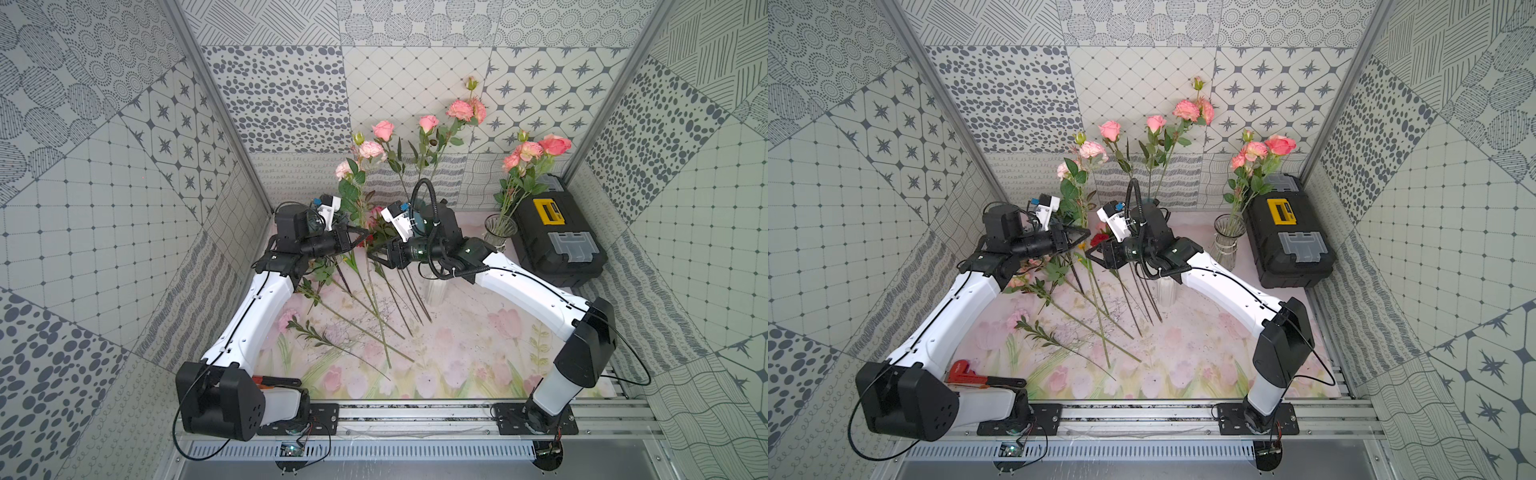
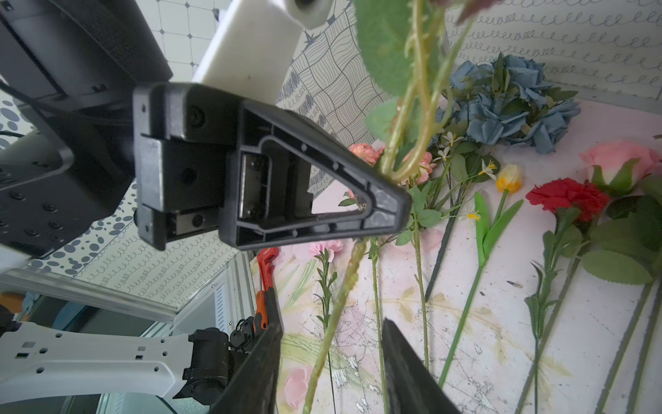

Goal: Place the pink flowers into the vase
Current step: Pick up the flower at the center of the board.

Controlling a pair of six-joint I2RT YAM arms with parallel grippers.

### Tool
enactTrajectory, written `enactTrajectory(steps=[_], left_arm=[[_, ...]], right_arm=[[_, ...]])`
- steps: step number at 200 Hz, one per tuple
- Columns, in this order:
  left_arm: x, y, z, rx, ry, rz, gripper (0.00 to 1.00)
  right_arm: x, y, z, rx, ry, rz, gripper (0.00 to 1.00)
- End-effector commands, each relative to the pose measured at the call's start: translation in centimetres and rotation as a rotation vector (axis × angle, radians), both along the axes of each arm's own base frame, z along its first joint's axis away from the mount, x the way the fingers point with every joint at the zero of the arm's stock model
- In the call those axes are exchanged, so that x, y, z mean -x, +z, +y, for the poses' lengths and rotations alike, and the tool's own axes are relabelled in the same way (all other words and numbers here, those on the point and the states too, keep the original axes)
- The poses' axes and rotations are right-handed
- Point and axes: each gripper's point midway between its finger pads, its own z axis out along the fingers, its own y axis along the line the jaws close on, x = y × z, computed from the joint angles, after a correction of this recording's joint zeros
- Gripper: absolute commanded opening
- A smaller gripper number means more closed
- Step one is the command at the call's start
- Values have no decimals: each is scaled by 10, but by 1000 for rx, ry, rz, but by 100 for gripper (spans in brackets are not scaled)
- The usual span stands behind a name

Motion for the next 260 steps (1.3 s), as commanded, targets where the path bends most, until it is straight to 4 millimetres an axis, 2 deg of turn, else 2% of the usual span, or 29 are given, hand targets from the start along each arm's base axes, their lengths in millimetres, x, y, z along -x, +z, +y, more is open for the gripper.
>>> enactTrajectory(steps=[1, 71, 163, 244, 260], left_arm=[[1, 12, -2, -2, -17, -63, 0], [3, 15, -1, 1, -18, -73, 0], [3, 15, -1, 0, -15, -74, 0], [1, 13, 0, 1, -7, -67, 0], [1, 12, 0, 0, -8, -65, 0]], right_arm=[[-4, 17, 11, -57, 13, -20, 46], [-10, 4, 17, -26, -4, -5, 42], [12, -16, 17, 37, 35, 27, 35], [18, -31, 10, 84, 29, 35, 30], [18, -33, 10, 87, 32, 36, 26]])
